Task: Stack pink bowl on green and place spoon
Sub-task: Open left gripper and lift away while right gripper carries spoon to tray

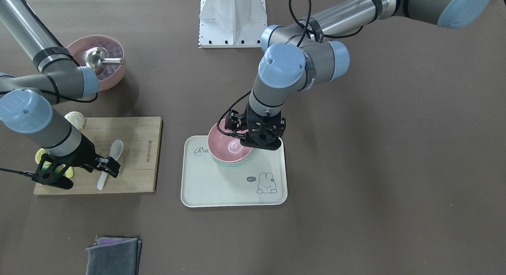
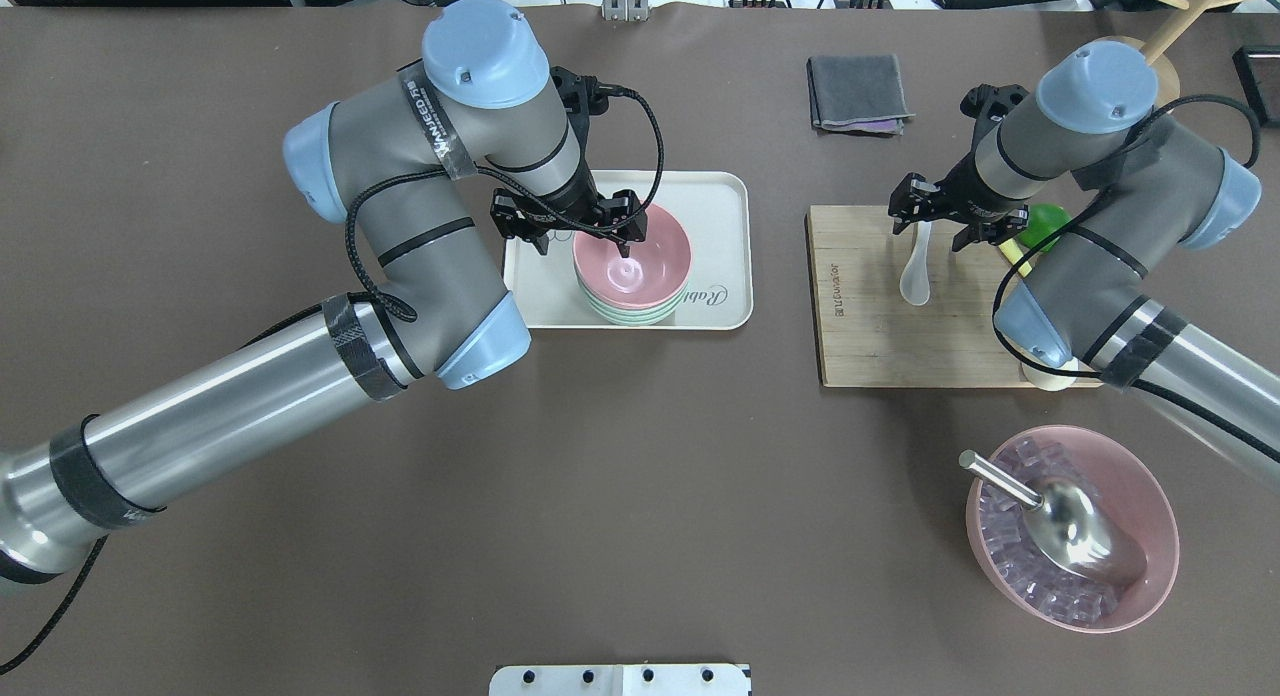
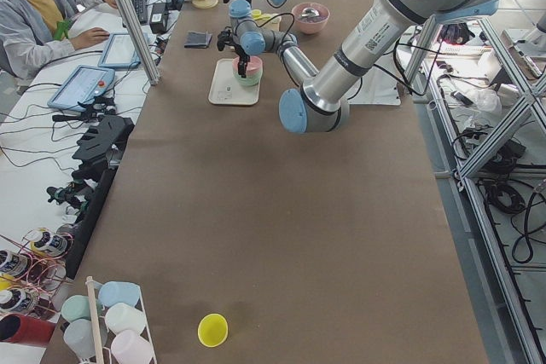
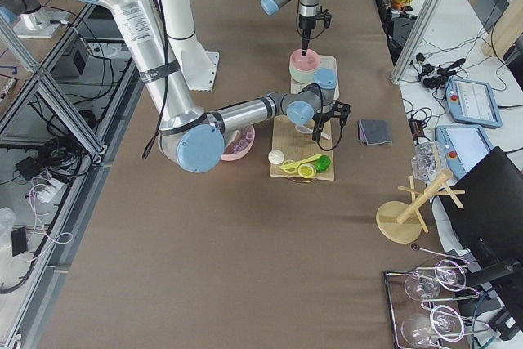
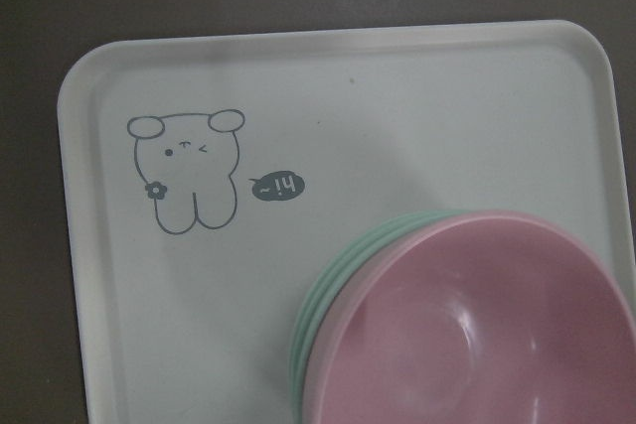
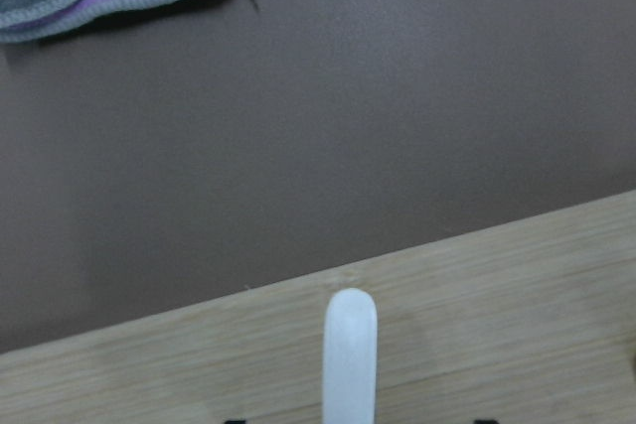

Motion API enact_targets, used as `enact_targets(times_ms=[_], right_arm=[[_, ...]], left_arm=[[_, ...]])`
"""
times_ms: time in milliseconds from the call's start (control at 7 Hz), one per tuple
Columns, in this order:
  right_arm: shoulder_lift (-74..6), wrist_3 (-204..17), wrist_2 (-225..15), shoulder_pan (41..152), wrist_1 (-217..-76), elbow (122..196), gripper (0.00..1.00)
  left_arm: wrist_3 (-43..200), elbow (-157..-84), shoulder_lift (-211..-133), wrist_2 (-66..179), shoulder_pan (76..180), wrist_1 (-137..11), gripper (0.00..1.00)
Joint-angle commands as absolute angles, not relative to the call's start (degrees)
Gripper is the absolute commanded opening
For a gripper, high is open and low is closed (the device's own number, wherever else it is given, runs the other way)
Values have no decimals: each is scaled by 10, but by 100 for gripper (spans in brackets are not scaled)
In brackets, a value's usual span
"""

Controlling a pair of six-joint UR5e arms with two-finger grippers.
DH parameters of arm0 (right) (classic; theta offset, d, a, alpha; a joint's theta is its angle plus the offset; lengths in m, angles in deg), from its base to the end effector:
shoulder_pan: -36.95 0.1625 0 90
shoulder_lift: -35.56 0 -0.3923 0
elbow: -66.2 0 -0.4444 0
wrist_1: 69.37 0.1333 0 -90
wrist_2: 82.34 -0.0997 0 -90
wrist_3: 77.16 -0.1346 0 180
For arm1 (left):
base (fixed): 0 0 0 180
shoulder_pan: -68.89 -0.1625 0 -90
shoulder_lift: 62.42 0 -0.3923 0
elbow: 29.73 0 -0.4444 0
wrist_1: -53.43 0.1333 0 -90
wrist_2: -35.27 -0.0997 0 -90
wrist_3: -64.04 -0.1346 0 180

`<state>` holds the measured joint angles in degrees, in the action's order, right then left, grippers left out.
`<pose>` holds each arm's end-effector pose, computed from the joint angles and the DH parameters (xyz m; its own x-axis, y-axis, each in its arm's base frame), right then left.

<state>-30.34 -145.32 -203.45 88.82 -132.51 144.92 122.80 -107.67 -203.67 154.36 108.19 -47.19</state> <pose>-0.4091 -0.6245 0.4470 0.6159 0.2687 0.7406 -0.2593 0.9568 -0.1316 0.5796 -0.5621 0.1270 0.5650 0.1232 -0.8159 -0.0315 0.9913 0.1279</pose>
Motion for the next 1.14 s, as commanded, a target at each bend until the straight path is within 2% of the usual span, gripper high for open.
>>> enact_targets(times_ms=[0,429,571,857,1000], right_arm=[[-301,-1479,-2041,886,-1313,1447,0],[-304,-1477,-2045,885,-1312,1455,0],[-288,-1509,-2046,882,-1321,1480,0],[-176,-1664,-2035,844,-1349,1479,0],[-121,-1733,-1993,823,-1378,1477,0]], left_arm=[[1228,-1078,-2037,1544,1082,-471,98],[1230,-1081,-2037,1544,1082,-470,98],[1230,-1133,-2008,1547,1088,-464,98],[1166,-1314,-1828,1554,1130,-460,98],[1098,-1339,-1771,1565,1155,-464,98]])
